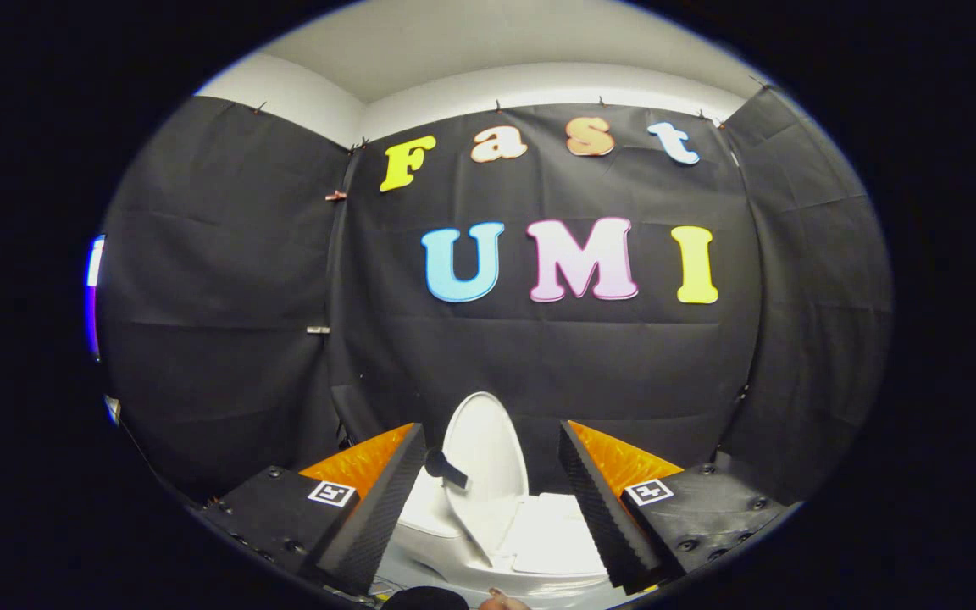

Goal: Open the toilet lid.

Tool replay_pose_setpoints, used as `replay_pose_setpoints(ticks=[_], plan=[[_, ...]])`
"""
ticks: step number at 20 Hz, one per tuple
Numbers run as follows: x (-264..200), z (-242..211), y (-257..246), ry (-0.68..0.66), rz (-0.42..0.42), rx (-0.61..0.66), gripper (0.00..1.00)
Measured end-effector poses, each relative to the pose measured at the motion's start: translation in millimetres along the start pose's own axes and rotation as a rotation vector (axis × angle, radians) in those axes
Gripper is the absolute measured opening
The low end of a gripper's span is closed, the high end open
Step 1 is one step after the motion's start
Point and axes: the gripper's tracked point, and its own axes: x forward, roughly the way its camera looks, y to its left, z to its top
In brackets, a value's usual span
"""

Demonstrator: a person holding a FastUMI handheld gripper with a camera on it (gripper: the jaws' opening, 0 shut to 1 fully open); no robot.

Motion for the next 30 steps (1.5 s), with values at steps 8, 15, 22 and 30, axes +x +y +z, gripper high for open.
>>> replay_pose_setpoints(ticks=[8,15,22,30], plan=[[-68,40,-69,-0.079,-0.099,0.049,0.99],[-99,55,-85,-0.136,-0.135,0.026,0.98],[-95,58,-90,-0.145,-0.145,0.031,0.99],[-97,50,-111,-0.134,-0.188,0.054,0.99]])
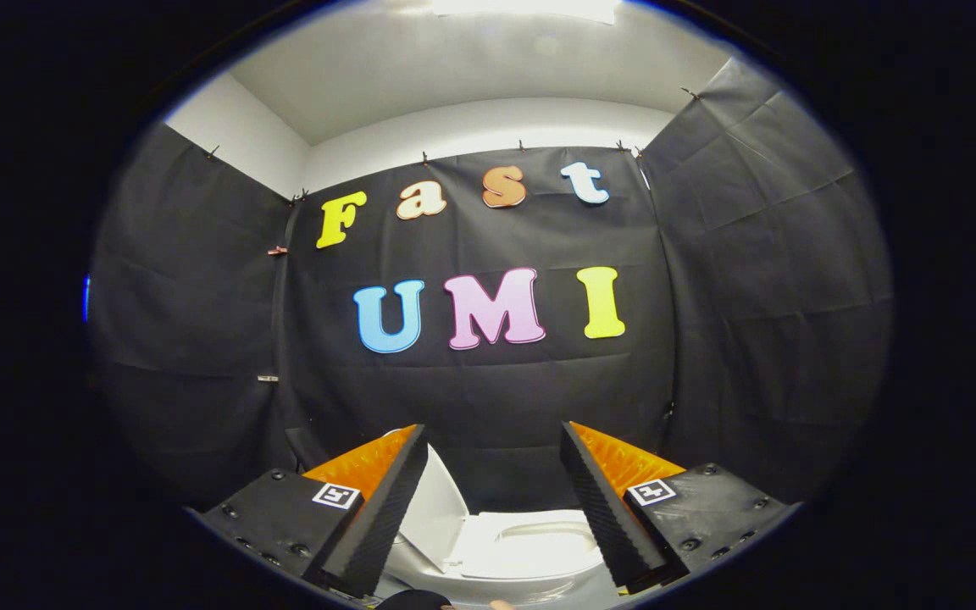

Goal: Open the toilet lid.

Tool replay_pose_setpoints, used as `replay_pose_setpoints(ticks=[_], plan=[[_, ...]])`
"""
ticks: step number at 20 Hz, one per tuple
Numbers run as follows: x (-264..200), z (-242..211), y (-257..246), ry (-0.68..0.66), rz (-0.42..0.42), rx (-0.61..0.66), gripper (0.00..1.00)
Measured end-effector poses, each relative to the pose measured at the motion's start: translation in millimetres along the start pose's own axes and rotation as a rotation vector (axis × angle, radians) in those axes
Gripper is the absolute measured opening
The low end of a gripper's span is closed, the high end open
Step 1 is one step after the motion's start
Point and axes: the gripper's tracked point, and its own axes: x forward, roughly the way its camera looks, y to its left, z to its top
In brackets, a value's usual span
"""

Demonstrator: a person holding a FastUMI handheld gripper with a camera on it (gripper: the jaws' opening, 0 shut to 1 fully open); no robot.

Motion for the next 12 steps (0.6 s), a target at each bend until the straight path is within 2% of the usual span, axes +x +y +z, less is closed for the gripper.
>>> replay_pose_setpoints(ticks=[12], plan=[[-3.9,4.4,0.3,-0.019,-0.003,-0.008,0.99]])
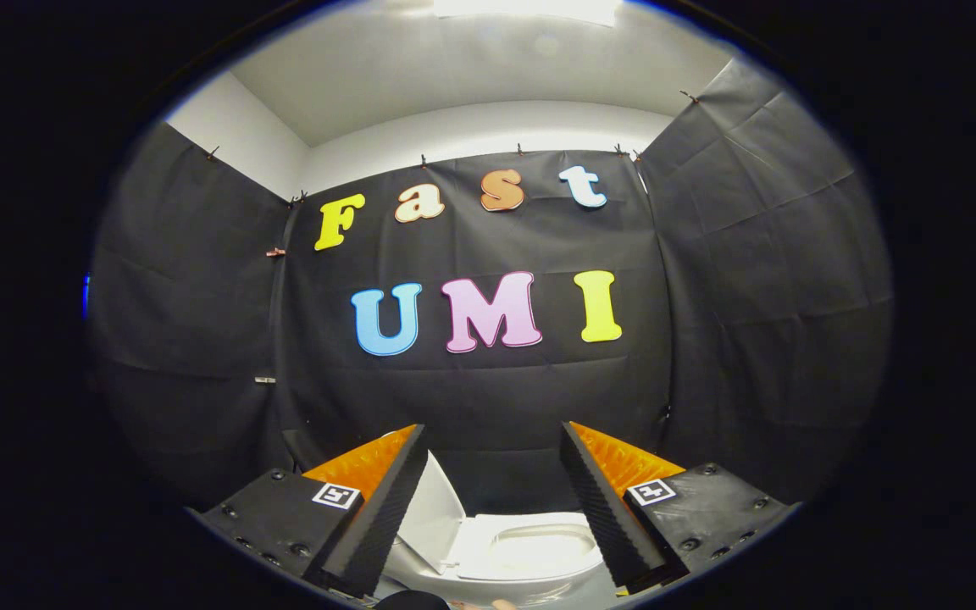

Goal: Open the toilet lid.

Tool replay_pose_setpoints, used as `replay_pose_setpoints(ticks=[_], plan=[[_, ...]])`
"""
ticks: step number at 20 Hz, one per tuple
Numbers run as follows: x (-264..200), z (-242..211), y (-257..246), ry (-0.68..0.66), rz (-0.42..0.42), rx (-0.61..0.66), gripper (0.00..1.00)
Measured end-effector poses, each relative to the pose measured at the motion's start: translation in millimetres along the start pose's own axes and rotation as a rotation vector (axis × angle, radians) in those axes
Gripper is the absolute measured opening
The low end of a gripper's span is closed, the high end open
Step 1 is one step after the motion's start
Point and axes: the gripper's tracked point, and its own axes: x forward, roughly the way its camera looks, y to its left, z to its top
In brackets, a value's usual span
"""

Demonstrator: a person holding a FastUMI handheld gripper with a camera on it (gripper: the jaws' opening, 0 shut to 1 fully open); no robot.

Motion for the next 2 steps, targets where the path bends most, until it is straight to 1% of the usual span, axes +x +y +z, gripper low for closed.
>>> replay_pose_setpoints(ticks=[2], plan=[[-0.4,0.0,0.5,-0.002,0.0,-0.004,0.99]])
